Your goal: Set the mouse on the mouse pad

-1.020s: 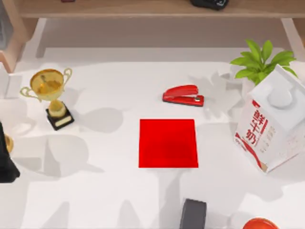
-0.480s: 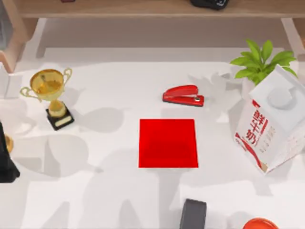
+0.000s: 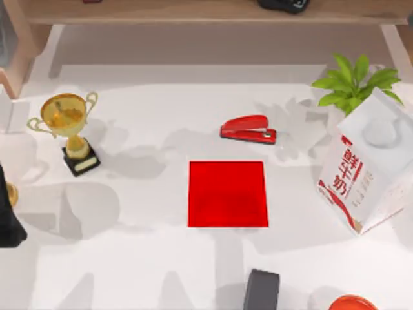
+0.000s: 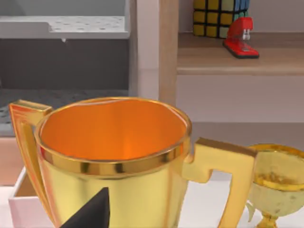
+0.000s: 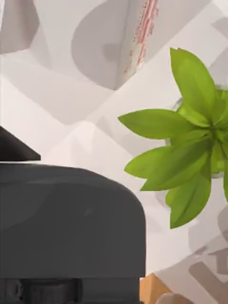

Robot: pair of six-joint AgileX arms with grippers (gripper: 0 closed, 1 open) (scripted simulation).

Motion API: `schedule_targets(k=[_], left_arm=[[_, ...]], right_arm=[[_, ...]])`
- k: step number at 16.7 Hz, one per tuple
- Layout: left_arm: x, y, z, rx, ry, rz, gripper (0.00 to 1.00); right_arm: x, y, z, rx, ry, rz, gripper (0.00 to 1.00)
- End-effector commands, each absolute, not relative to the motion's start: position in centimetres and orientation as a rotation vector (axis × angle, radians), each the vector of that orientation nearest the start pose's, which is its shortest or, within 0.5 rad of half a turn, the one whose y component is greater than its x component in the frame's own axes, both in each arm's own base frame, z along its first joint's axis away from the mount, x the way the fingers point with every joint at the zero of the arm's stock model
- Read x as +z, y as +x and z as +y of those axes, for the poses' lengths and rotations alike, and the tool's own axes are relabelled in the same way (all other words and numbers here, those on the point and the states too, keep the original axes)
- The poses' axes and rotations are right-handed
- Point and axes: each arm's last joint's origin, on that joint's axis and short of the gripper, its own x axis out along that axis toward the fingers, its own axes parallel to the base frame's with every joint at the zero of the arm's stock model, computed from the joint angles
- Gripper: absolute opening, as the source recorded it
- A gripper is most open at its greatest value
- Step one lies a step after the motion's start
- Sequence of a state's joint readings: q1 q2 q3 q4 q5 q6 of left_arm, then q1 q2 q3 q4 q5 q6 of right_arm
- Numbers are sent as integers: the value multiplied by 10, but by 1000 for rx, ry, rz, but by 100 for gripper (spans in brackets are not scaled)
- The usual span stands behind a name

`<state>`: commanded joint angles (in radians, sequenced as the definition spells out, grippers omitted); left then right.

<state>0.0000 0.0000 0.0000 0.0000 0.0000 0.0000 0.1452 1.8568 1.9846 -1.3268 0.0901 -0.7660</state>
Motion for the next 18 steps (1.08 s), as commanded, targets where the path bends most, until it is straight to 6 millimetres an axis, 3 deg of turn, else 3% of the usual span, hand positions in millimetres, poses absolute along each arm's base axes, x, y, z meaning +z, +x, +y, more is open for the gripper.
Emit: schedule_targets(k=[3,6,12,16,18], left_arm=[[160,106,-1,0,0,0,100],[160,106,-1,0,0,0,100],[160,106,-1,0,0,0,100],[160,106,-1,0,0,0,100],[160,106,-1,0,0,0,100]], right_arm=[[358,371,107,406,-576,1113,0],[340,376,162,333,-359,1171,0],[256,376,259,153,-68,1406,0],[201,368,294,31,-2,1538,0],[186,366,300,-1,4,1571,0]])
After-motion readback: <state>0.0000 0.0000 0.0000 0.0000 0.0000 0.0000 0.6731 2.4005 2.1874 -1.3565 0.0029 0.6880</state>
